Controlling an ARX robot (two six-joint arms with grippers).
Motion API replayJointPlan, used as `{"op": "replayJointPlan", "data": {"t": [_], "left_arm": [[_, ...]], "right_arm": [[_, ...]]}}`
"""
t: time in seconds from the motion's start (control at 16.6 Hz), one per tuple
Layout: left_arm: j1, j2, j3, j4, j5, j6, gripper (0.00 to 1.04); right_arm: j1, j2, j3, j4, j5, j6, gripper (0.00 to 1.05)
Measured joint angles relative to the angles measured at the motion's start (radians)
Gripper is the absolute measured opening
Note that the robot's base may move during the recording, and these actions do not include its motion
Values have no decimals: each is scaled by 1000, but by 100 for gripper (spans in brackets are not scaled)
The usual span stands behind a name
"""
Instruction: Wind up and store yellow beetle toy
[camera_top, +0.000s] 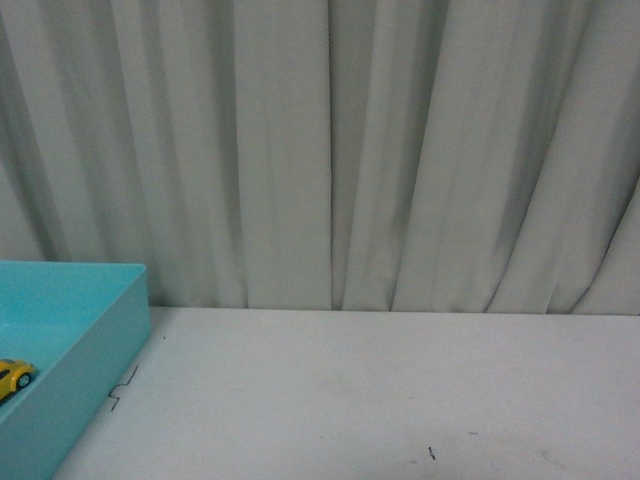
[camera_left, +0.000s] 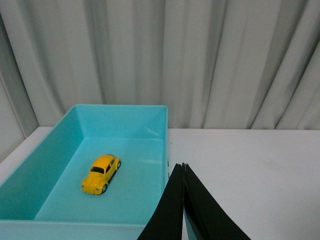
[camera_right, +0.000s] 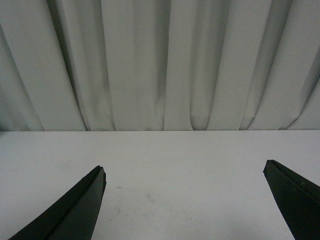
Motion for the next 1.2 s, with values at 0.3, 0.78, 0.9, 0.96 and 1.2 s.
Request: {"op": "replayJointPlan", "data": {"t": [0.3,0.78,0.9,0.96,1.2], "left_arm": [[0,0,0,0,0,-1,55],[0,0,0,0,0,0,98],[0,0,0,-1,1,0,98],[0,0,0,2,0,0,98],[0,0,0,0,0,0,98]], "right_arm": [[0,0,0,0,0,0,98],[0,0,0,-1,0,0,98],[0,0,0,-2,0,0,98],[0,0,0,1,0,0,98],[0,0,0,0,0,0,98]]}}
